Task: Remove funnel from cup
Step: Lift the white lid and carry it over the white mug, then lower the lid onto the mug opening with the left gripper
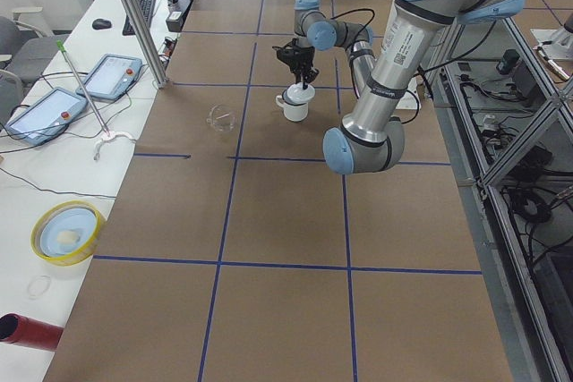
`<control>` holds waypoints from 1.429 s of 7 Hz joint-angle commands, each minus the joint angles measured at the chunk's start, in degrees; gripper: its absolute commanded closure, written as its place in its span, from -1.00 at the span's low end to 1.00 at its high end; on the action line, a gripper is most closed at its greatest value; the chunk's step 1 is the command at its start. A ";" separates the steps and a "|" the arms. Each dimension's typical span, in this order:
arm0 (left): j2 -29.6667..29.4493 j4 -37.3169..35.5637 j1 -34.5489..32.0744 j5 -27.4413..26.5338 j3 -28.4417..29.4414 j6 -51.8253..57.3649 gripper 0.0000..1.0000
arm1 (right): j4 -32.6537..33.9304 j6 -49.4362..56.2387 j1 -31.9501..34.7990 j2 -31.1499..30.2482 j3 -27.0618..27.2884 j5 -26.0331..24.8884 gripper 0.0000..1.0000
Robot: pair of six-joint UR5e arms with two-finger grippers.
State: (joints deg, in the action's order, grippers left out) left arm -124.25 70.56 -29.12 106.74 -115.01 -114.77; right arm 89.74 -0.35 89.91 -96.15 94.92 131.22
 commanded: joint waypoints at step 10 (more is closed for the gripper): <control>-0.91 2.31 -0.15 -0.92 3.04 2.36 1.00 | 0.00 0.00 0.00 0.00 -0.09 0.00 -1.00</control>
State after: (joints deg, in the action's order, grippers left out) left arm -125.29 72.93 -29.17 105.96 -111.98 -112.72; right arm 89.74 -0.35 89.91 -96.15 94.91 131.22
